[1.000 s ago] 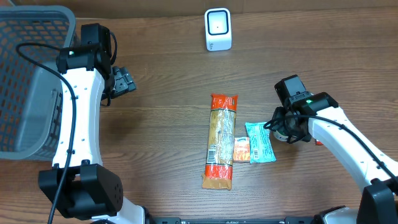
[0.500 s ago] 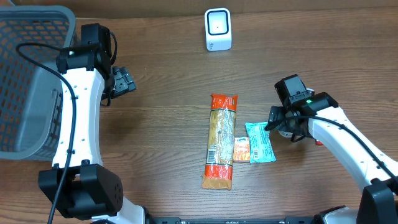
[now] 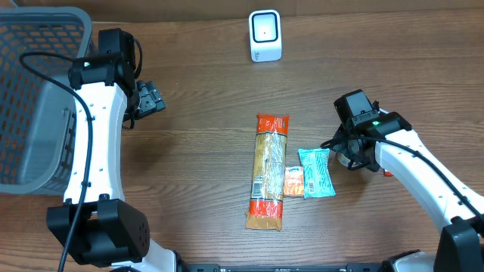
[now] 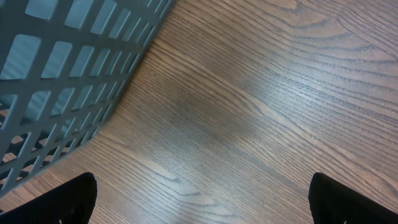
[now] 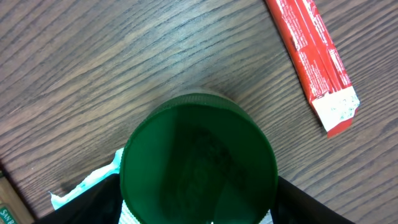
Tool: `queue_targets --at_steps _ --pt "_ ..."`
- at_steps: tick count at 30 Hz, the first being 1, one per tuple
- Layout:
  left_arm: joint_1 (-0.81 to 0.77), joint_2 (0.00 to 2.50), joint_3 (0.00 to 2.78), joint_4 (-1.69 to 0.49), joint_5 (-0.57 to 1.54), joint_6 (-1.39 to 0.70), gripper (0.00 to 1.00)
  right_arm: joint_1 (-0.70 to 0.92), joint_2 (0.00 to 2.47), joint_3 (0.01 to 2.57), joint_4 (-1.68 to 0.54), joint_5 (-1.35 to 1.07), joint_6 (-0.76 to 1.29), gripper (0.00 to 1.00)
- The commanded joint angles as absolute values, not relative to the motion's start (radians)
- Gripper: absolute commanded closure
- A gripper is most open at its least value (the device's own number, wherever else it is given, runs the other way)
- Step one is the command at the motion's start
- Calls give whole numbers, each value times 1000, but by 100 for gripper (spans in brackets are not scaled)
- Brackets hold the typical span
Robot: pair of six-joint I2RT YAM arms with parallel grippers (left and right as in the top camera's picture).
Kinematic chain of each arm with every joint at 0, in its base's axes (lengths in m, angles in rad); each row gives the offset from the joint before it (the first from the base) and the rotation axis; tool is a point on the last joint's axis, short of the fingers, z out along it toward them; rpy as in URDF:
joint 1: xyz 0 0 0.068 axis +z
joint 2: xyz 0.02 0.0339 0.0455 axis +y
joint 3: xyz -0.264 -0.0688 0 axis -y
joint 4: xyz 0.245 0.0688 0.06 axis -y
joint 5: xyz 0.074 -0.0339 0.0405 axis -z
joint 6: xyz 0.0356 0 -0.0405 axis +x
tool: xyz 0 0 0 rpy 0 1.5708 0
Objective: Scan the item barcode
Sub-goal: 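Close the right gripper on the green jar lid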
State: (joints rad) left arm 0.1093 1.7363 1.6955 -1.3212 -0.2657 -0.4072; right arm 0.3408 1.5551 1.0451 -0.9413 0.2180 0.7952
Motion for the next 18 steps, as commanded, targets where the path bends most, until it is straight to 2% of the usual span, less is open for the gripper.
queue_targets --at_steps 1,4,9,18 --pt "111 1739 1718 -1324 -265 -385 0 340 1552 1040 -935 236 815 28" --pt "111 1739 1718 -1324 -265 -385 0 340 1552 1040 -936 236 806 33" --pt "111 1739 1718 -1324 -265 -385 0 340 1552 1040 -935 236 725 34" --pt "111 1739 1718 -1324 -265 -385 0 340 1552 1040 -953 235 407 32"
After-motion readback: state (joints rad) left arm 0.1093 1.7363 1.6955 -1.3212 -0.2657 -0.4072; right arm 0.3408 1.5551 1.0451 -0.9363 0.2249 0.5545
